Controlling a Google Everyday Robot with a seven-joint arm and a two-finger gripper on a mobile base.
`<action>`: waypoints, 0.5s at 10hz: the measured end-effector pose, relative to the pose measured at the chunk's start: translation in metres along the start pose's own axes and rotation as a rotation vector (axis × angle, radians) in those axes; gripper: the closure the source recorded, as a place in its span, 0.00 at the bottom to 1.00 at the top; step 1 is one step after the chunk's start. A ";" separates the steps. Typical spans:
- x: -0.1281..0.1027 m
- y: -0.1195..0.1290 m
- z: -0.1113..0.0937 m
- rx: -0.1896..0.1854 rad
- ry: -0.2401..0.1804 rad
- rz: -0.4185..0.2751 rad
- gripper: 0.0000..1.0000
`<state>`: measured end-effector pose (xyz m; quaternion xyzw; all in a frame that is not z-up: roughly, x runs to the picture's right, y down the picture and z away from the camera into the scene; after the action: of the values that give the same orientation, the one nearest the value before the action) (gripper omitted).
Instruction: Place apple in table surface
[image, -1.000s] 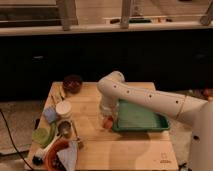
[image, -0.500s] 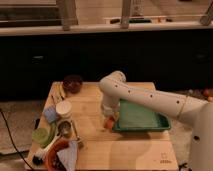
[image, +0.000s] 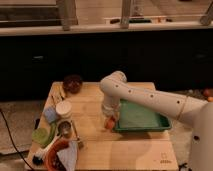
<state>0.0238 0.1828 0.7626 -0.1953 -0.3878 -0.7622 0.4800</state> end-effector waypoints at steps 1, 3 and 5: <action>0.002 -0.004 0.001 -0.006 -0.002 -0.008 1.00; 0.005 -0.013 0.002 -0.008 -0.006 -0.021 1.00; 0.008 -0.022 0.002 -0.012 -0.009 -0.035 1.00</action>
<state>0.0000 0.1850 0.7605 -0.1949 -0.3888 -0.7720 0.4635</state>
